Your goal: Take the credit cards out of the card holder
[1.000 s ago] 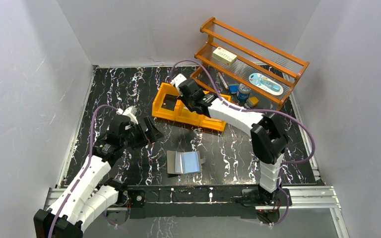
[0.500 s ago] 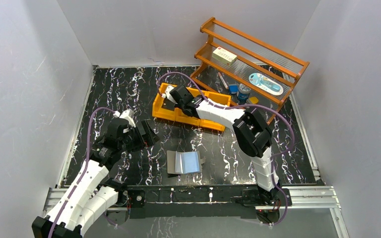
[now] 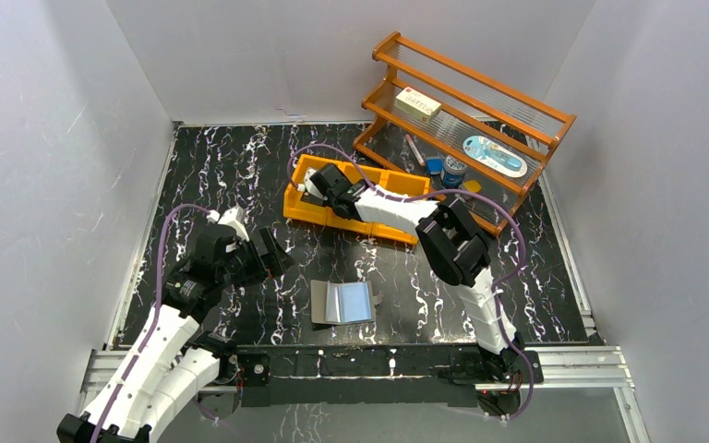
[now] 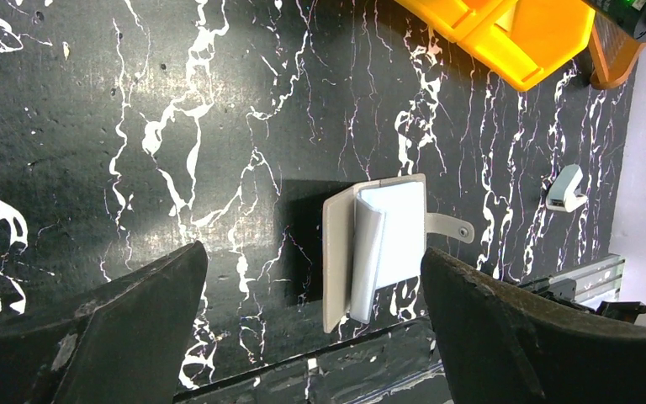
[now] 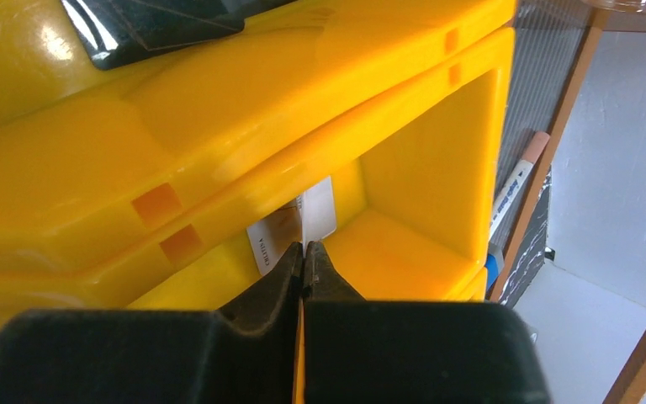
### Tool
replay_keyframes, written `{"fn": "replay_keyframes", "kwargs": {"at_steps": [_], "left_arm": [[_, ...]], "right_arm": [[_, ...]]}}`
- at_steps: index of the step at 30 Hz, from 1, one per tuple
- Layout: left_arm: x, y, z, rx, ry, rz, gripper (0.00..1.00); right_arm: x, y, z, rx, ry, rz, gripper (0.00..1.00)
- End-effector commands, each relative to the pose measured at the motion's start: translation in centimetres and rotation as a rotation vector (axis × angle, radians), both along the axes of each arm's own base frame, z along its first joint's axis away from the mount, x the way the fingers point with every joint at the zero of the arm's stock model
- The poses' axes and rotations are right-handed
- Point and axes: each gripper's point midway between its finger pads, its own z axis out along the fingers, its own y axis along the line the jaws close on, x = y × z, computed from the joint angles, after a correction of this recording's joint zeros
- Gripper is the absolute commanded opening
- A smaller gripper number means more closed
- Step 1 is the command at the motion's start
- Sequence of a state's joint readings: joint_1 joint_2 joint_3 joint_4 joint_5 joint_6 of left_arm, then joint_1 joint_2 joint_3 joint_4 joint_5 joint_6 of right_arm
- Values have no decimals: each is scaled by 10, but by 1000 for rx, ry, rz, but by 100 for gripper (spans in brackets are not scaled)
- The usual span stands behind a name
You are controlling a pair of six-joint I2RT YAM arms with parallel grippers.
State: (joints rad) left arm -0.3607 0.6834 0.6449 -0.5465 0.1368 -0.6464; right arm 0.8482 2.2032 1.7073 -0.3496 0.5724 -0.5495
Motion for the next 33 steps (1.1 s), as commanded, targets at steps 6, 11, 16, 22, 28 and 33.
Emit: {"fn": "replay_keyframes", "kwargs": {"at_steps": [6, 11, 16, 22, 28, 33], "left_arm": [[-2, -1, 10, -9, -14, -19, 98], [-4, -9, 8, -40, 5, -49, 98], [-7, -18, 2, -77, 29, -86, 98], [-17, -35, -14, -148, 101, -169, 97], [-23, -48, -28, -211, 160, -215, 91], [-27, -53, -40, -242, 196, -229, 81]], "right_arm": [[-6, 10, 32, 135, 21, -30, 29], [-17, 14, 56, 248, 20, -27, 43], [-40, 8, 86, 394, 68, -128, 45], [-138, 19, 88, 805, 471, -314, 47], [-225, 16, 56, 1084, 805, -541, 47], [-251, 15, 38, 1115, 829, -617, 46]]}}
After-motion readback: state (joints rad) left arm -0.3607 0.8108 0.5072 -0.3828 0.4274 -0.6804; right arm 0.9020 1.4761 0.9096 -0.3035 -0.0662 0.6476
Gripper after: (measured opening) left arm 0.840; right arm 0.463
